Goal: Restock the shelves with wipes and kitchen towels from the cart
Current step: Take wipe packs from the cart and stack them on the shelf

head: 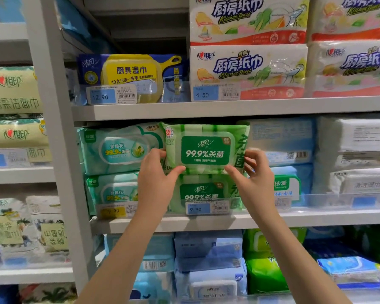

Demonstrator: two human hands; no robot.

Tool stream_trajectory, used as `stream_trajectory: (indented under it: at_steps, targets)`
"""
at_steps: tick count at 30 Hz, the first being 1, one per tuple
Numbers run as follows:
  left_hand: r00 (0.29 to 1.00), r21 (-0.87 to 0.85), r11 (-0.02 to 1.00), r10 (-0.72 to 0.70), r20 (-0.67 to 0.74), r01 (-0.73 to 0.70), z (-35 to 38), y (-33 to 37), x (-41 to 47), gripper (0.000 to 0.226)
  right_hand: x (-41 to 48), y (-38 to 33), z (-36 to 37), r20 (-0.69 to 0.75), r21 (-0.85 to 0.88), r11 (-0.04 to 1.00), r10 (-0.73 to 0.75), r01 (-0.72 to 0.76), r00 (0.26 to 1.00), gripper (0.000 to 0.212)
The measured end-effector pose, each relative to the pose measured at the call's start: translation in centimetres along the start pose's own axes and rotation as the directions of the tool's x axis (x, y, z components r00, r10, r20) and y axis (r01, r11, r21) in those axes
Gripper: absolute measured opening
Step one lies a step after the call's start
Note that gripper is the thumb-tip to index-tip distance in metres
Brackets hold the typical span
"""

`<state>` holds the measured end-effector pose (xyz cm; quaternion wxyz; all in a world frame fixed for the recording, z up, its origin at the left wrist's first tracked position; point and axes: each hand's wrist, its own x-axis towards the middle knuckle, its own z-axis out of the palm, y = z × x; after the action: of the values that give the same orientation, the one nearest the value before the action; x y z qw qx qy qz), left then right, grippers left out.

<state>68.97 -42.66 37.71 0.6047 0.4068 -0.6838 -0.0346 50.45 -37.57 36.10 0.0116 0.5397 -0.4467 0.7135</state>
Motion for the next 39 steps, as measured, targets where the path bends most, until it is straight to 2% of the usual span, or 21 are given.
stream_trajectory:
  at_steps: [5, 8, 11, 15, 19, 22, 24, 27, 32, 39]
  targets:
    - [0.999, 0.061, 0.997, 0.049, 0.006, -0.049, 0.3, -0.2, -0.1, 0.038, 0.3, 0.2, 0.1, 0.015, -0.099, 0.995, -0.028, 0.029, 1.000, 0.050]
    - [0.990, 0.212, 0.967, 0.134, 0.044, -0.141, 0.1, -1.1, 0.2, 0.043, 0.4, 0.0, 0.2, 0.062, -0.138, 0.989, -0.052, 0.060, 0.997, 0.059]
    - [0.977, 0.387, 0.898, 0.204, 0.056, -0.210, -0.1, -1.4, 0.4, 0.053, 0.2, -0.3, 0.6, 0.030, -0.180, 0.981, -0.064, 0.068, 0.998, 0.057]
    - [0.970, 0.433, 0.871, 0.237, 0.044, -0.233, 0.3, -1.2, 0.6, 0.056, 0.4, -0.1, 0.9, 0.014, -0.290, 0.953, -0.084, 0.084, 0.996, 0.061]
    - [0.964, 0.493, 0.831, 0.252, 0.081, -0.259, 0.2, -1.4, 1.3, 0.057, 0.5, -0.6, 1.6, -0.059, -0.548, 0.809, -0.293, 0.214, 0.954, 0.081]
    - [0.955, 0.514, 0.806, 0.271, 0.118, -0.293, -0.9, -2.0, 2.0, 0.058, 0.8, -0.4, 1.9, -0.025, -0.692, 0.651, -0.454, 0.312, 0.891, 0.078]
    - [0.946, 0.505, 0.803, 0.304, 0.110, -0.316, -2.1, -2.7, 2.4, 0.054, 0.7, -0.4, 1.8, 0.016, -0.770, 0.552, -0.484, 0.319, 0.875, 0.071]
    - [0.912, 0.532, 0.753, 0.398, 0.099, -0.386, -3.8, -4.0, 3.2, 0.043, 0.6, -0.9, 1.8, 0.089, -0.845, 0.421, -0.499, 0.331, 0.862, 0.073]
    - [0.880, 0.645, 0.619, 0.430, 0.199, -0.448, -5.2, -5.3, 4.3, 0.072, 0.6, -1.7, 3.6, 0.191, -0.843, 0.362, -0.489, 0.397, 0.851, 0.083]
    - [0.847, 0.745, 0.480, 0.487, 0.213, -0.463, -5.8, -5.0, 5.1, 0.062, 1.3, -2.7, 5.8, 0.297, -0.814, 0.310, -0.505, 0.492, 0.811, 0.079]
